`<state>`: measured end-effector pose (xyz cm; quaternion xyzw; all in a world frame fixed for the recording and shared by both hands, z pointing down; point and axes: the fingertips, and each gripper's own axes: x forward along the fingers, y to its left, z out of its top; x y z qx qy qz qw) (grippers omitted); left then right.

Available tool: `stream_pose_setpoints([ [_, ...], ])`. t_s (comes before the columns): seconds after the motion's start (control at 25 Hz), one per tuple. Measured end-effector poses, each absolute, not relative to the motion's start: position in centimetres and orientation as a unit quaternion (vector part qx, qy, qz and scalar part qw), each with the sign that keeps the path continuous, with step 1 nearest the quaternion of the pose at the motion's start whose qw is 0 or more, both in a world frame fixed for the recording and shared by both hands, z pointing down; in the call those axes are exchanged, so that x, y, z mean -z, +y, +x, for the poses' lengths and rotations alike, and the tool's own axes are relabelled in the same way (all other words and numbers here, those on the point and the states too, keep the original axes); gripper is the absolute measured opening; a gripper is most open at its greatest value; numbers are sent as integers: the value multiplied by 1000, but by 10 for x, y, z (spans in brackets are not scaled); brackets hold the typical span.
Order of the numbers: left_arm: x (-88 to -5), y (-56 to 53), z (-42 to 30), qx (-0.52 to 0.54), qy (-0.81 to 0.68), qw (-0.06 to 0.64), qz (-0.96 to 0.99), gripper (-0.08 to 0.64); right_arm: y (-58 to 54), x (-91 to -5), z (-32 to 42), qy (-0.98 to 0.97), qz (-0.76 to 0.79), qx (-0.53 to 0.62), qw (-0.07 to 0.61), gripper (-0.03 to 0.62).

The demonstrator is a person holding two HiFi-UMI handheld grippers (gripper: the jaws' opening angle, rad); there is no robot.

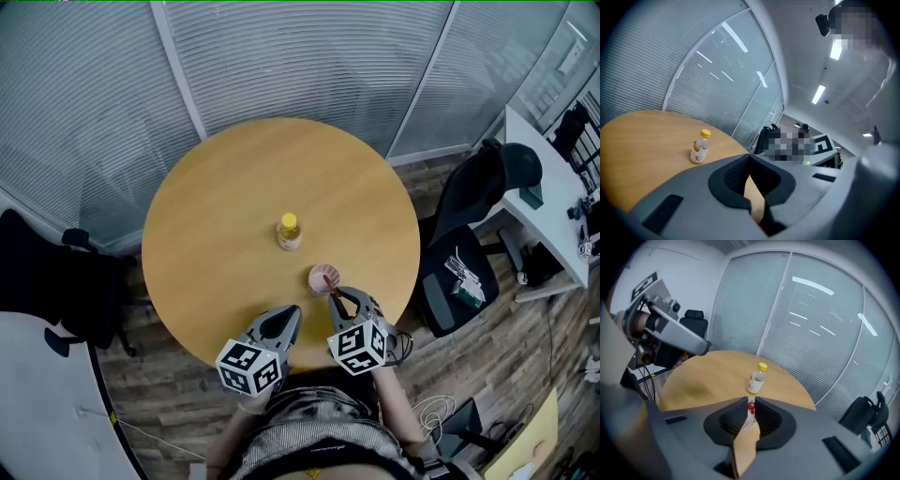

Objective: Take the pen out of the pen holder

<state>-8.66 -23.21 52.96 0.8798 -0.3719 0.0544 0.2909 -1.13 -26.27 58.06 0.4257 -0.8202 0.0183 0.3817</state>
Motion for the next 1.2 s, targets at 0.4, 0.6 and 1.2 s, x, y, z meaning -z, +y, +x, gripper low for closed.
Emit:
stream_pose_setpoints([
  [0.4, -531, -229, -84, -58, -368, 290, 881, 5, -249, -540, -5, -835, 440, -51, 326, 58],
  [0.6, -532, -226, -83, -59, -368, 290, 882, 5, -241, -525, -3, -843, 445, -72, 294, 60],
  [1.2, -533, -220, -75, -60, -356, 292, 886, 5, -237, -502, -2, -848, 445, -80, 277, 60],
])
